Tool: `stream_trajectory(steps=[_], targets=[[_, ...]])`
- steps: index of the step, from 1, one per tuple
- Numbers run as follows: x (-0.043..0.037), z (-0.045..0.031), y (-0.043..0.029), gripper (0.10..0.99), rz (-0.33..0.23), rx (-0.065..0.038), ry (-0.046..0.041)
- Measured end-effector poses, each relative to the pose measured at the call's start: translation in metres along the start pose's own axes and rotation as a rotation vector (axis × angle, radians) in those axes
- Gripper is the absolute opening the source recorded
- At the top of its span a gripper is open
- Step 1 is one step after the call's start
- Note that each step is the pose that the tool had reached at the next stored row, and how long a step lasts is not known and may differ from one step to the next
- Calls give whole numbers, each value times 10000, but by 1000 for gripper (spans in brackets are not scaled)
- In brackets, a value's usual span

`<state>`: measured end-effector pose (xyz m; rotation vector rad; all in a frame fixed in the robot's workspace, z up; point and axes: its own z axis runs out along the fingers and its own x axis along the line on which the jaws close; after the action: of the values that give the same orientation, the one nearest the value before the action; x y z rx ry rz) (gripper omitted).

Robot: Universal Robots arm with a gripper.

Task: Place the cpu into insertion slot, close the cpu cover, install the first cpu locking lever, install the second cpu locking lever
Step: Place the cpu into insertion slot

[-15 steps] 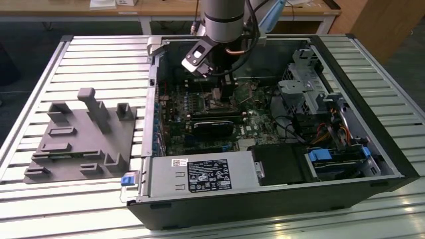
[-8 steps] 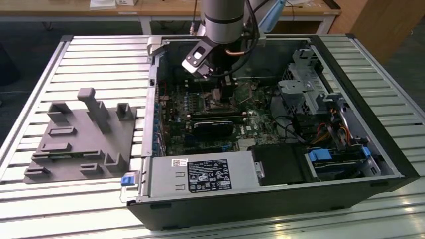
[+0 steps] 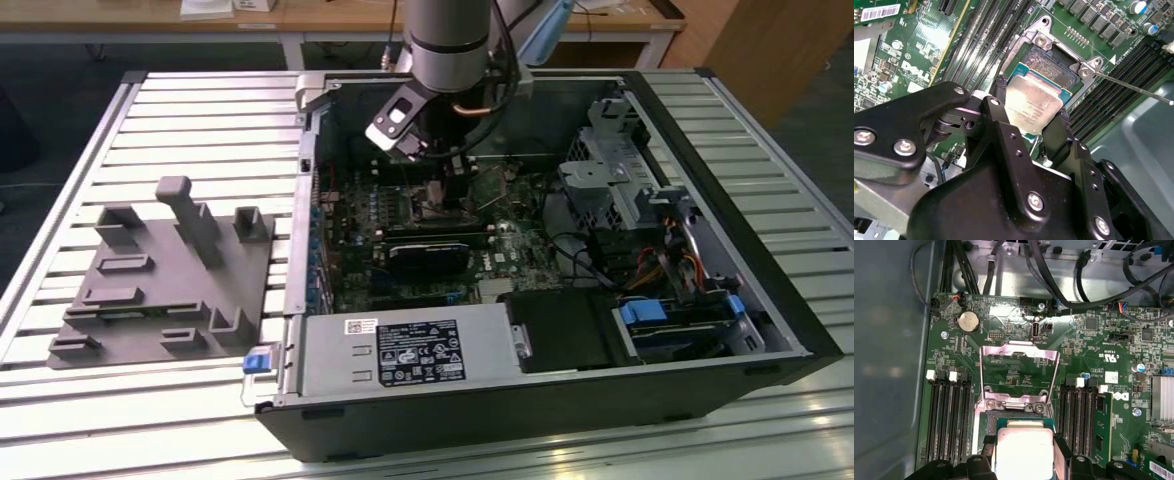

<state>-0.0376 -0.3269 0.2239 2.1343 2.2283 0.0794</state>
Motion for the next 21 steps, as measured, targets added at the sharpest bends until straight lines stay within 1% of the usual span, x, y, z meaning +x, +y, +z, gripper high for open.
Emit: stream_trajectory(steps=[4, 9, 15, 21], targets=[[8, 28, -2, 537, 1, -1, 1], [21, 45, -2, 537, 32, 0, -2], [29, 63, -17, 537, 192, 0, -14], [44, 104, -20, 537, 215, 0, -16]])
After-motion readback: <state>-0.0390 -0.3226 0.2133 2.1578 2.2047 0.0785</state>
